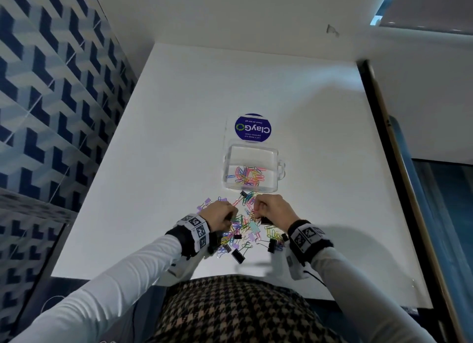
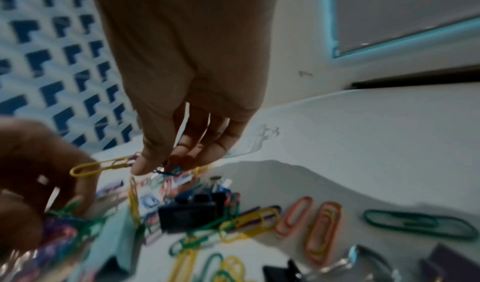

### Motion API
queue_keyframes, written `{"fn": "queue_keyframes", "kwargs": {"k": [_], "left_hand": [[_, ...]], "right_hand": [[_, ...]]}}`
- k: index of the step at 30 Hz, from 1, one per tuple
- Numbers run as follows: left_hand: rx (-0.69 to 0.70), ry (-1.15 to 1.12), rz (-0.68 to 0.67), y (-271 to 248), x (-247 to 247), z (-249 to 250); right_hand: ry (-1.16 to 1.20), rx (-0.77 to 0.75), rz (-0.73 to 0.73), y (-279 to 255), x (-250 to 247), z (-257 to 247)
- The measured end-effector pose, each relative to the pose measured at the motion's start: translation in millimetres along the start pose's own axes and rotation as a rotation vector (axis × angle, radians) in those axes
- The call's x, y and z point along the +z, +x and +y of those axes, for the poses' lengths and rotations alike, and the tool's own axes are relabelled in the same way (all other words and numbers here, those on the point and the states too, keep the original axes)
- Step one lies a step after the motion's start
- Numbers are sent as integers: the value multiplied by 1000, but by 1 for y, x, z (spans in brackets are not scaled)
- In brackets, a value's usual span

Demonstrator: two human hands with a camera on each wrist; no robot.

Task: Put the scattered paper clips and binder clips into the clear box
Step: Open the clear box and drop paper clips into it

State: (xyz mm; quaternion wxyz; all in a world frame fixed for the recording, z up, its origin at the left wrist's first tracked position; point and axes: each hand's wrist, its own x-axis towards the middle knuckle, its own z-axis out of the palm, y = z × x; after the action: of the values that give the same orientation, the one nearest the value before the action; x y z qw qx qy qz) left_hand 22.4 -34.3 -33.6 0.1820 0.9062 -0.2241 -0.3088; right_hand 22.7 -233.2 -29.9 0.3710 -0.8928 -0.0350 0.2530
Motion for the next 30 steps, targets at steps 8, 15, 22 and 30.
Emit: {"fn": "queue_keyframes", "kwargs": {"k": [8,15,22,30], "left_hand": [[-145,-424,148,-6,-40,-2],[-143,-395,342,35,-86,6],[-85,-232,210,48,-94,-6],[-190,-259,249,6,-65,-19]], "right_hand": [[465,79,56,-9,-22,2],[632,30,142,-6,-41,-7],[530,40,284,34,-58,-30],[0,-116,367,41,-33,-19]]}}
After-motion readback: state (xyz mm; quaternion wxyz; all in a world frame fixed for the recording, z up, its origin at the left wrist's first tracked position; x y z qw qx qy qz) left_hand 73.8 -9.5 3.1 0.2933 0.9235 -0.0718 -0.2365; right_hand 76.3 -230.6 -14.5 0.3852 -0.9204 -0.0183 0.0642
